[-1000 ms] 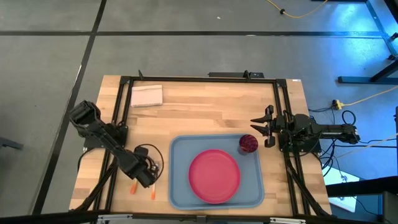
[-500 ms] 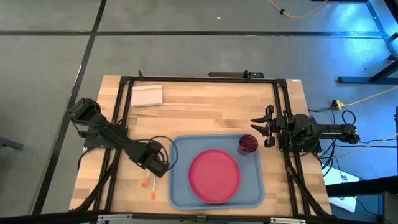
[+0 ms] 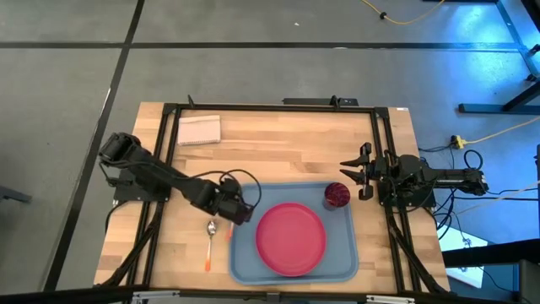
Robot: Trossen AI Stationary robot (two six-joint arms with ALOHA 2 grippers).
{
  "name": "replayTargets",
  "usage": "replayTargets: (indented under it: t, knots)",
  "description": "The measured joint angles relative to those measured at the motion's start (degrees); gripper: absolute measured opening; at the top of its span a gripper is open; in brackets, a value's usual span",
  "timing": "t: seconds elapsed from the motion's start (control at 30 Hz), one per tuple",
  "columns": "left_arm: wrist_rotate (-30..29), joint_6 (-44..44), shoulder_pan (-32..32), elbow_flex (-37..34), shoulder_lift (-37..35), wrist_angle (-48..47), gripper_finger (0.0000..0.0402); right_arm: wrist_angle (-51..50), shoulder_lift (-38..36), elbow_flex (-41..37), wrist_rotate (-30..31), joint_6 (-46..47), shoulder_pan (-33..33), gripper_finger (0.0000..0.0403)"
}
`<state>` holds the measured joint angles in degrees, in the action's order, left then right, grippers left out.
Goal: Pick and place plate/cup/fork/spoon on tray
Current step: Put the orange and silver fork on the left side of the blue tray
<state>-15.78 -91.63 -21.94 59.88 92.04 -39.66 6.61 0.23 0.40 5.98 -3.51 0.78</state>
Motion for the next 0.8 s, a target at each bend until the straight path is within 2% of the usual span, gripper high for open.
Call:
replayTargets:
  t: [0.2,0.4,0.57,0.8]
  knots:
    - [3.7,2.0,0.5,0.0,3.6,10.3,0.0004,0.0,0.0,0.0,0.0,0.0,0.0,0.0110]
    - [7.0,-4.3,-1.0,0.0,5.2,9.6,0.0004,0.0,0.0,0.0,0.0,0.0,0.0,0.0110]
    - [6.0,-11.1,-2.9,0.0,5.2,9.6,0.0004,0.1,0.0,0.0,0.0,0.0,0.0,0.0110]
    - [7.4,-13.7,-3.8,0.0,6.6,9.1,0.0006,0.2,0.0,0.0,0.0,0.0,0.0,0.0110]
